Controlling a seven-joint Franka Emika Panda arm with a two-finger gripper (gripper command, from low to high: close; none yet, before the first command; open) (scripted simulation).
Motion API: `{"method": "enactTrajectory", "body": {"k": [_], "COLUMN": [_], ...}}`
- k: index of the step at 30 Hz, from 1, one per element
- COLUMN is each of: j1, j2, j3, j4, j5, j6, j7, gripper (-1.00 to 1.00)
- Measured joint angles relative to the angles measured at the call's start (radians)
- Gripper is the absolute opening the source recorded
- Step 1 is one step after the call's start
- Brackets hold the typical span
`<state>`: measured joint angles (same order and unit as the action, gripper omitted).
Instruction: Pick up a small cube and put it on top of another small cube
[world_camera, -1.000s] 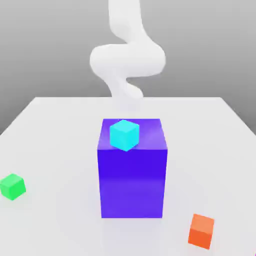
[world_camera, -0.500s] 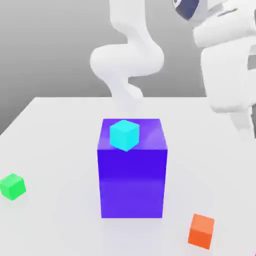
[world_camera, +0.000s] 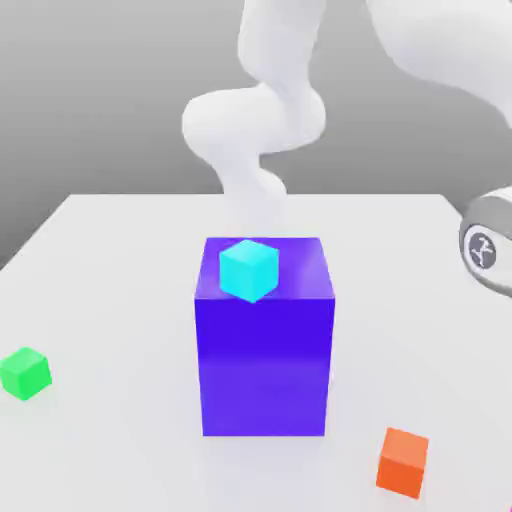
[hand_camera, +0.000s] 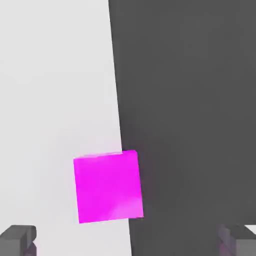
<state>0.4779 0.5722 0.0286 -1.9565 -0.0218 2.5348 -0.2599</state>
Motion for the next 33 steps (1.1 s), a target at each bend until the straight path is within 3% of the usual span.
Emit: {"method": "enactTrajectory", "body": {"k": [2, 3, 9, 14, 24, 33], "j1": [0.006, 0.007, 0.007, -0.004, -0.172, -0.351], "j2": [0.073, 0.1, 0.113, -0.021, -0.23, -0.441], "j3": [-0.003, -0.004, -0.005, -0.015, -0.266, -0.545], "j4": [0.018, 0.025, 0.028, -0.013, -0.25, -0.531], "j5": [-0.007, -0.008, -0.007, 0.001, 0.045, 0.045], "j6": [0.05, 0.069, 0.076, -0.015, 0.025, 0.089], "j7": [-0.002, -0.003, -0.004, 0.001, 0.183, 0.426], "gripper": [0.0, -1.0, -1.0, -1.0, -1.0, -1.0]}}
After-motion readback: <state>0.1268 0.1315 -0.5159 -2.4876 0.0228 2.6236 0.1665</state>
